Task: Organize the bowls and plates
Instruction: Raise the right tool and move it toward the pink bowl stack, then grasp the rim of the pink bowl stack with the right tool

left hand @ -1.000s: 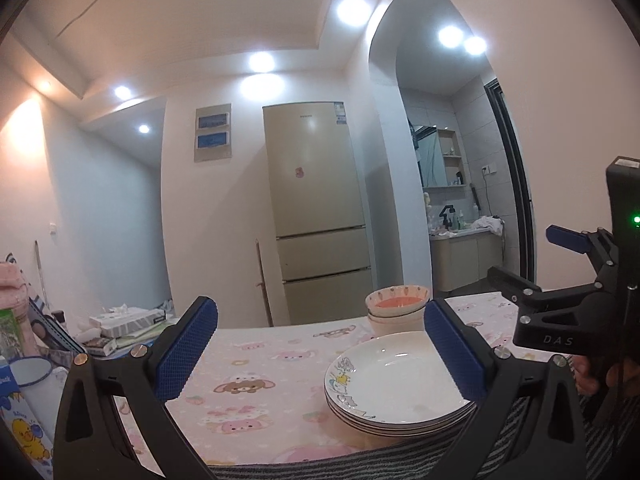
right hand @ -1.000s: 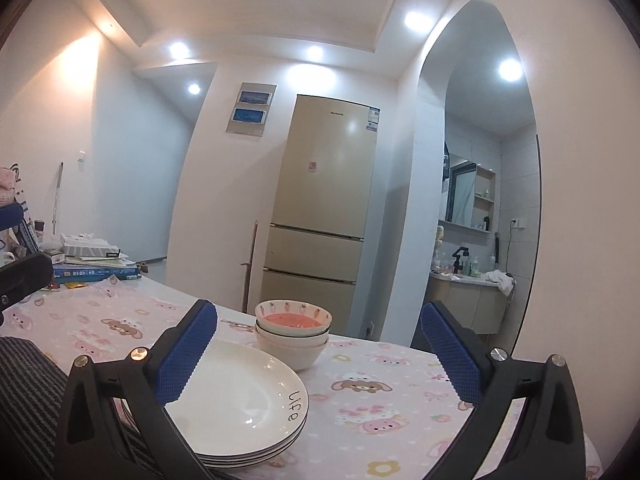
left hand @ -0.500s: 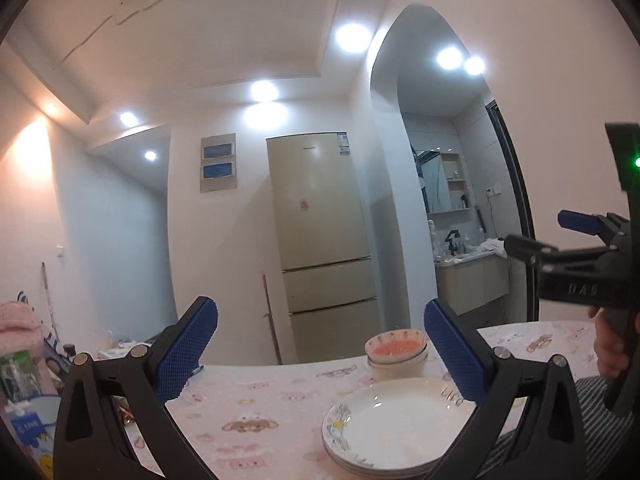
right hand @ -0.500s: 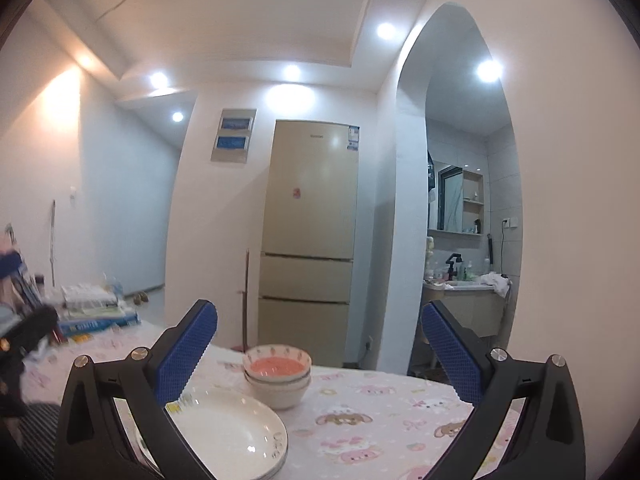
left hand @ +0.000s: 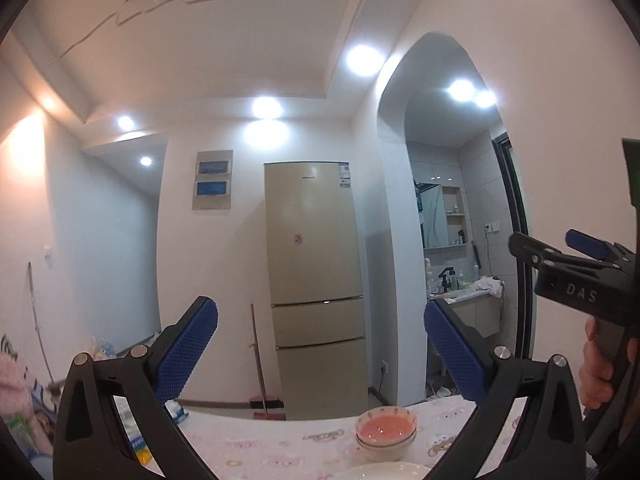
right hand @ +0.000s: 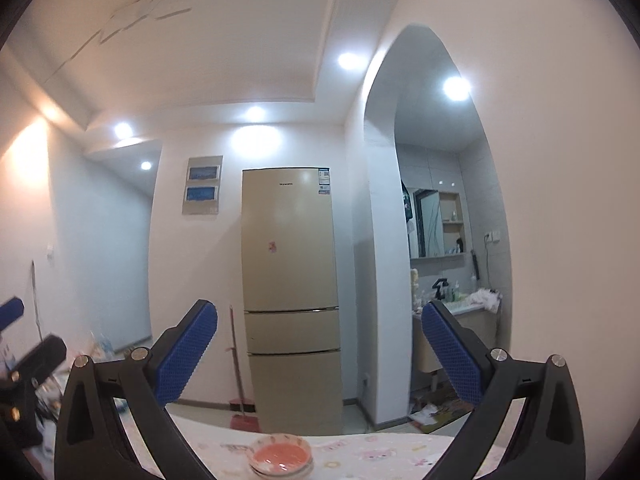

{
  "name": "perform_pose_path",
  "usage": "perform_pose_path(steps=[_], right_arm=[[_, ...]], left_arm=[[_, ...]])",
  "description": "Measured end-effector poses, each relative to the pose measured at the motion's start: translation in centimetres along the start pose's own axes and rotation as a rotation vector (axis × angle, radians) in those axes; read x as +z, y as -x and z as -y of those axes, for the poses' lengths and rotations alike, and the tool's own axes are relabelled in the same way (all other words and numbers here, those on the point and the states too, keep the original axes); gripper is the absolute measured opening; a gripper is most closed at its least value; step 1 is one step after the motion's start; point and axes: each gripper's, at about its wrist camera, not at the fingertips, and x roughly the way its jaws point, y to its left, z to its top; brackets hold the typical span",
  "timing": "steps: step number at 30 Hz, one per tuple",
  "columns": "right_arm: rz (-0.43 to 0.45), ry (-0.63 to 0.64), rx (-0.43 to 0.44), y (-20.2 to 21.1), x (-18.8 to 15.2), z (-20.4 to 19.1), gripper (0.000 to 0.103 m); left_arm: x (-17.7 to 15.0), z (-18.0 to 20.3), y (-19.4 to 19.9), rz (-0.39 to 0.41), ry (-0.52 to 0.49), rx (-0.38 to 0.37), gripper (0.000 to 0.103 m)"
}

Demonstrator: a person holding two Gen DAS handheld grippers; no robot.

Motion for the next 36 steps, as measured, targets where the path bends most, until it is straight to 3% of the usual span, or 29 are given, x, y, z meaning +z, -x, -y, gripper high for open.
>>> perform_pose_path(steps=[3, 5, 6, 8, 12, 15, 19, 21, 26, 28, 32, 36], right_arm=[[-0.009, 0.006, -0.082, -1.6, 0.8, -0.4, 0.103], [-0.060, 0.092, -0.206, -3.0, 0.6, -1.7, 0.103], [-0.078, 0.126, -0.222, -3.5, 0.3, -2.2, 0.103], [-0.081, 0.118, -0.175, -4.0, -0.4, -2.4, 0.103], [-0.131, 0.090, -0.149, -6.5, -0.2, -1.5, 0.103], [-0.165, 0.033, -0.146, -8.3, -0.4, -0.1, 0.103], [-0.239, -0.058, -0.110, -10.9, -1.8, 2.1, 0.103], [-0.279, -0.088, -0.110, -12.2, -3.1, 3.0, 0.101], [-0.452, -0.145, 0.024, -17.1, -8.3, 4.3, 0.100], [-0.515, -0.159, 0.041, -19.0, -10.5, 4.0, 0.100], [-0.689, -0.182, 0.080, -22.6, -16.5, 2.8, 0.096], [-0.814, -0.183, 0.082, -24.3, -20.8, 2.4, 0.095]], left_arm=[[1.1, 0.0, -1.1, 0.015, -0.014, 0.022, 0.103], [1.3, -0.9, -2.4, -0.020, 0.052, -0.002, 0.103], [1.0, -1.1, -3.1, -0.042, 0.081, -0.008, 0.103], [0.2, -1.4, -4.3, -0.060, 0.122, -0.008, 0.103], [-1.2, -0.7, -8.4, -0.128, 0.099, 0.013, 0.103], [-1.1, -0.3, -9.8, -0.092, 0.084, 0.081, 0.103], [-0.5, -0.7, -12.0, -0.102, 0.142, 0.037, 0.103], [-0.8, -0.3, -13.3, -0.131, 0.117, 0.030, 0.103], [-5.6, 0.0, -16.8, -0.279, 0.123, -0.036, 0.103], [-7.8, 0.1, -19.3, -0.387, 0.115, -0.042, 0.103], [-12.3, -0.8, -22.6, -0.573, 0.240, -0.122, 0.103], [-15.9, -0.1, -24.5, -0.665, 0.204, -0.084, 0.103]])
